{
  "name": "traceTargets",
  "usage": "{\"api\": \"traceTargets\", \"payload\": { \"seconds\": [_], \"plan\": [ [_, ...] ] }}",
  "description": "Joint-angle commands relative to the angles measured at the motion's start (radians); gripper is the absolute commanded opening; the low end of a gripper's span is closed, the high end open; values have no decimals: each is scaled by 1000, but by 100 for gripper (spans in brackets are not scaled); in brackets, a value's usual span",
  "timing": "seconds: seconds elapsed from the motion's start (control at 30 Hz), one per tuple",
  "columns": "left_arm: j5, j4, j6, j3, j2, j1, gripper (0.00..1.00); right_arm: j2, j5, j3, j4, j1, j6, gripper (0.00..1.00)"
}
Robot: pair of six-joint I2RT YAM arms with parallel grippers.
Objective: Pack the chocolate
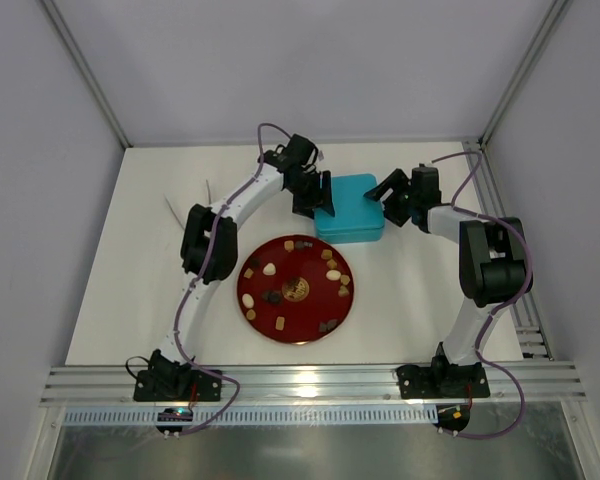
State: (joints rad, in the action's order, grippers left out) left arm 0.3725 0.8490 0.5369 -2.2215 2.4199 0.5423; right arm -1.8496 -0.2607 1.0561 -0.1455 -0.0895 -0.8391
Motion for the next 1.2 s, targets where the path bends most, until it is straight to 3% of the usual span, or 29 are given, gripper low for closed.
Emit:
{"api": "traceTargets", "payload": {
  "seconds": [0.0, 0.4, 0.8, 1.17],
  "plan": [
    [11, -14, -14, 25, -64, 38, 62, 56, -77, -5, -22, -38, -9, 80],
    [-18, -24, -20, 23, -85, 47, 63, 58, -77, -18, -37, -38, -28, 80],
    [19, 54, -22, -208, 54, 39, 62, 72, -92, -34, -78, -62, -69, 78],
    [-18, 36, -38, -98, -15, 31, 61, 73, -68, -19, -40, -65, -31, 77]
  ]
}}
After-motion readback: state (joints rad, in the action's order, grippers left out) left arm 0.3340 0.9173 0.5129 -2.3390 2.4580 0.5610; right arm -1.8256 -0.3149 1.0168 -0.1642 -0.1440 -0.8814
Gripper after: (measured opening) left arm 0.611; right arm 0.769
